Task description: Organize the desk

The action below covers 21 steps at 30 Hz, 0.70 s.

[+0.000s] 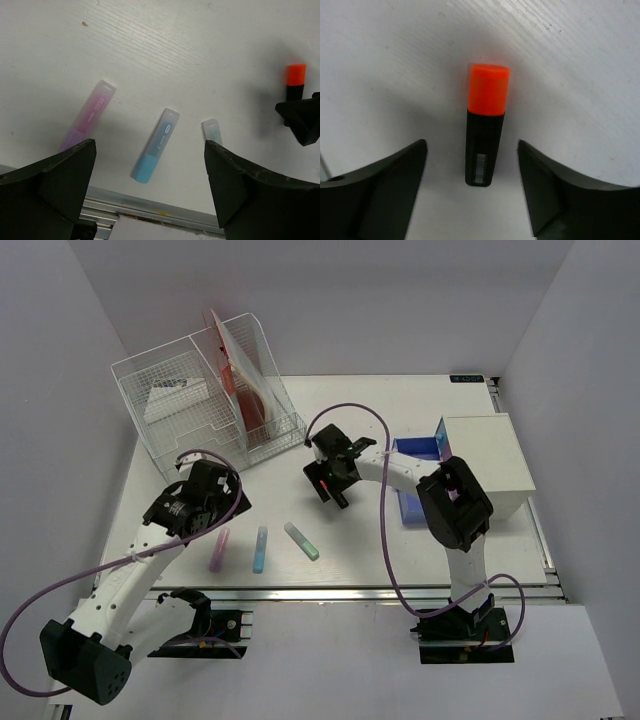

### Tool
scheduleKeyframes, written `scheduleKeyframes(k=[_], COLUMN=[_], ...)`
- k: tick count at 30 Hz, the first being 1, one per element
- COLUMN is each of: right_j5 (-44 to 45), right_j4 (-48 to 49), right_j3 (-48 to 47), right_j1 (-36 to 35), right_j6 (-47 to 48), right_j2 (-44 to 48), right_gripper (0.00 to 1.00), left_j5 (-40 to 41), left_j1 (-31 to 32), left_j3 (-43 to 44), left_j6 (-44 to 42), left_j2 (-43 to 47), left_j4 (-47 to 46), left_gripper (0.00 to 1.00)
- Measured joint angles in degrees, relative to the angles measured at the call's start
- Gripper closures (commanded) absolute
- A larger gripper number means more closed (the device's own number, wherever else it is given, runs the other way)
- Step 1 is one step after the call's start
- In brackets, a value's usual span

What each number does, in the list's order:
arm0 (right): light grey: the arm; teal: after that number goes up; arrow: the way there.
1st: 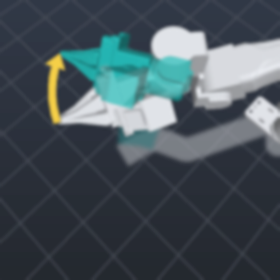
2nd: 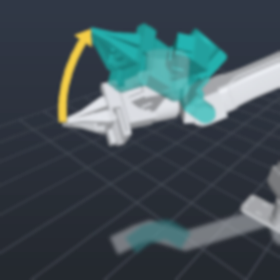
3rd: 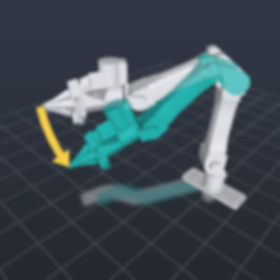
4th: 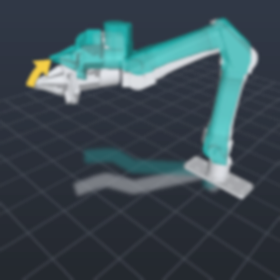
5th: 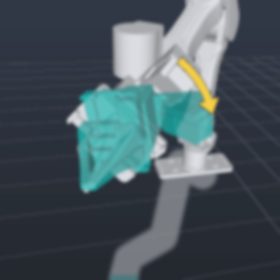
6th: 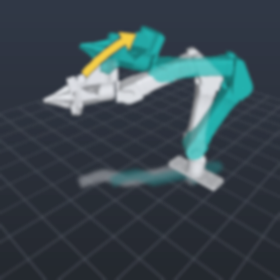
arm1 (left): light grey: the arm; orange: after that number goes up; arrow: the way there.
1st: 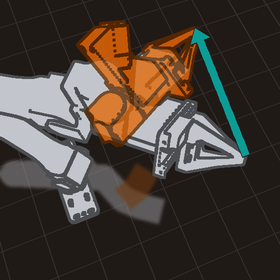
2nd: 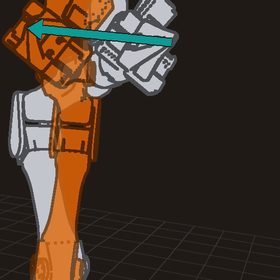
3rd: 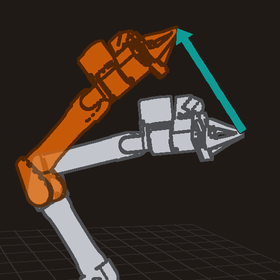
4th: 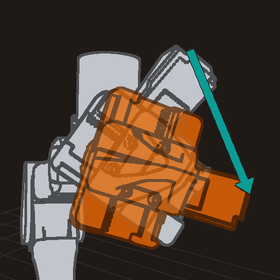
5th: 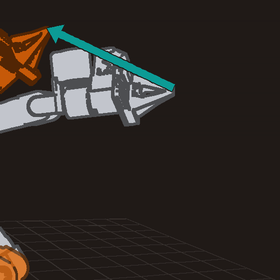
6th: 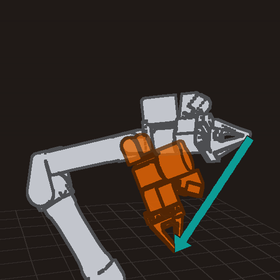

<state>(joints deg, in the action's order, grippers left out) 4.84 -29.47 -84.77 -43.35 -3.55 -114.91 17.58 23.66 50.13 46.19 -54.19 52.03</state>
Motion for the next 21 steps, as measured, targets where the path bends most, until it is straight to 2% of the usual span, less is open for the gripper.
scheduleKeyframes(k=[3,5,7,8,11,13,17,21], right_j5=[1.79,2.29,2.86,3.08,4.13,5.38,9.42,12.35], right_j4=[2.14,3.45,4.94,5.60,6.95,7.37,5.35,2.23], right_j3=[0.70,1.64,2.01,2.14,2.51,2.93,4.46,4.46], right_j1=[-0.55,-0.70,-0.66,-0.66,-0.66,-0.66,-0.52,2.05], right_j6=[-0.81,-1.64,-2.16,-2.32,-2.91,-3.67,-4.04,-5.38], right_j2=[-1.57,-2.05,-2.03,-2.03,-2.03,-1.68,1.16,8.37], right_gripper=[0.41,0.42,0.51,0.62,0.84,0.92,0.94,0.94], left_j5=[0.02,-0.02,-0.22,-0.28,-0.57,-0.90,-2.45,-4.63], left_j1=[0.00,0.00,0.00,0.00,0.00,0.00,0.00,0.00], left_j3=[-1.31,-1.79,-1.88,-1.88,-1.88,-1.90,-2.86,-5.20], left_j6=[0.90,1.27,1.33,1.33,1.22,1.05,-0.02,-1.11], left_j2=[0.48,0.52,0.50,0.50,0.26,-0.02,-0.57,-1.36], left_j4=[1.11,1.60,1.73,1.64,1.49,1.33,-1.01,-3.78], left_gripper=[0.02,0.02,0.02,0.02,0.02,0.02,0.02,0.02])
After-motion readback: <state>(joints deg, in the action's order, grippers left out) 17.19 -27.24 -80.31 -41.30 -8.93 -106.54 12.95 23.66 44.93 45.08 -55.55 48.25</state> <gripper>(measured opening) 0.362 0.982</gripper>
